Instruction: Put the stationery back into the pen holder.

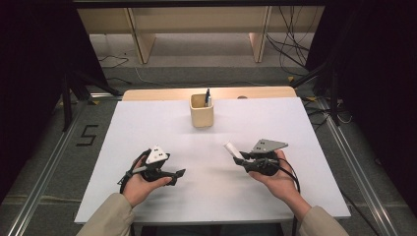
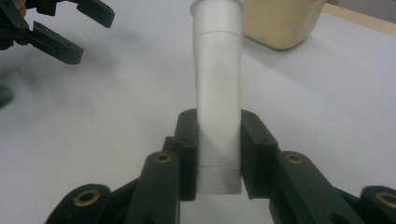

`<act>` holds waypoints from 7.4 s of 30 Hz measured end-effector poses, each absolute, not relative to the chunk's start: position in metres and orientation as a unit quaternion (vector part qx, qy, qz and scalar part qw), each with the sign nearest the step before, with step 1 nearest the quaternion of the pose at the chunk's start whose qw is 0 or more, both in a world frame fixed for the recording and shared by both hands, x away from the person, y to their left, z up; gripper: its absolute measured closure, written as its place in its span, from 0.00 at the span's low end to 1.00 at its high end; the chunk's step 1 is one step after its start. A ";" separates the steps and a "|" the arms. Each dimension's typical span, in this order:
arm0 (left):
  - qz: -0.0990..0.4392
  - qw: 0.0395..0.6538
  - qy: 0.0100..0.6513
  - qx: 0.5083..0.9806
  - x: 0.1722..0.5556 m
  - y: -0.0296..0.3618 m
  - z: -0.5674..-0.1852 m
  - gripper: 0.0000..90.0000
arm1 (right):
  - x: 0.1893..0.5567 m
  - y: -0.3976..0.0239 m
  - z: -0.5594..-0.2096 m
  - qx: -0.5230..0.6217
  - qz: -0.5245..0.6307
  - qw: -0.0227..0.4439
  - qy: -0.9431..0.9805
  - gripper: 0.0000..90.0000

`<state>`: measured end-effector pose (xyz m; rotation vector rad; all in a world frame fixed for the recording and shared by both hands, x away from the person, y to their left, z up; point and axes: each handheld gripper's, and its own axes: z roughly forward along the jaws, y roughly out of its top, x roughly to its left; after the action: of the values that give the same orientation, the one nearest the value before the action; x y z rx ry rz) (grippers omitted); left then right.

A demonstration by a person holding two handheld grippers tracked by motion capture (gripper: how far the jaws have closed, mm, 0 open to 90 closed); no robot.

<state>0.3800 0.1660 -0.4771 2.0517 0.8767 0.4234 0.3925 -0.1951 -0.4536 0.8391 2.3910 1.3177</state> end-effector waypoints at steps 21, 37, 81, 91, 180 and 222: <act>0.171 0.413 0.356 0.821 0.381 0.167 -0.480 0.18 | 0.398 -0.197 -0.448 0.318 0.475 0.159 0.805 0.79; 0.169 0.414 0.354 0.821 0.382 0.166 -0.480 0.18 | 0.408 -0.186 -0.443 0.325 0.483 0.172 0.795 0.79; 0.166 0.417 0.354 0.820 0.382 0.164 -0.480 0.18 | 0.432 -0.146 -0.436 0.330 0.494 0.183 0.783 0.79; 0.165 0.418 0.355 0.820 0.382 0.164 -0.479 0.18 | 0.439 -0.138 -0.432 0.332 0.497 0.189 0.779 0.79; 0.162 0.420 0.353 0.821 0.382 0.164 -0.478 0.18 | 0.511 -0.080 -0.413 0.361 0.487 0.225 0.763 0.79; 0.160 0.422 0.354 0.819 0.382 0.163 -0.478 0.18 | 0.534 -0.065 -0.408 0.369 0.484 0.231 0.759 0.79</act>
<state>0.3823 0.1633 -0.4779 2.0517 0.8871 0.4010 0.5341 -0.0653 -0.4080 1.0147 2.0859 1.3314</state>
